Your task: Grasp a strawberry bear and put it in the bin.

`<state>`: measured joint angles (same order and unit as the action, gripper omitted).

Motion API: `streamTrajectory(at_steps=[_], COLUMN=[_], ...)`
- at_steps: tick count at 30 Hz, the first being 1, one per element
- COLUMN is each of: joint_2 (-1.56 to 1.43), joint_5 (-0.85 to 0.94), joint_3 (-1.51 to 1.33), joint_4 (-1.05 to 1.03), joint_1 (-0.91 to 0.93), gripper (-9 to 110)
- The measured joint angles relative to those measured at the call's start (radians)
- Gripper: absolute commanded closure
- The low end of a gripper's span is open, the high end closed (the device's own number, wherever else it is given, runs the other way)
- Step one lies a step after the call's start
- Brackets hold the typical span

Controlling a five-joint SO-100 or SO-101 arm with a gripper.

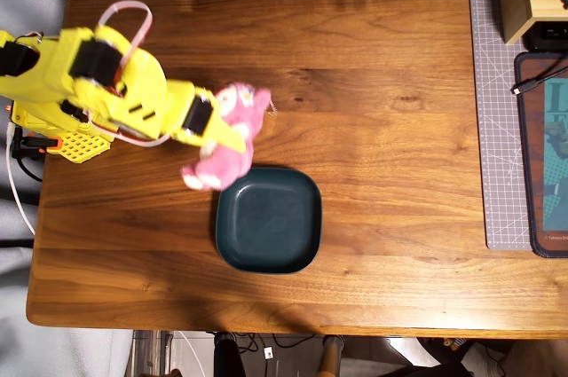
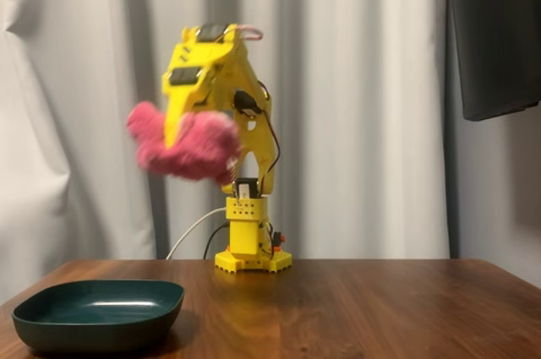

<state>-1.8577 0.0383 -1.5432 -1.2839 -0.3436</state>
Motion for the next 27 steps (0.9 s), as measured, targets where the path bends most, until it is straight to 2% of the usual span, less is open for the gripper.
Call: streamTrajectory(at_steps=[8,20,27], joint_2=[0.000,0.129,0.298], joint_5=[0.037,0.067,0.067], joint_3=[-0.146,-0.141,-0.006], joint_4=[0.210,0.331,0.337], joint_1=[-0.087,-0.124,-0.176], gripper=[101,102,102])
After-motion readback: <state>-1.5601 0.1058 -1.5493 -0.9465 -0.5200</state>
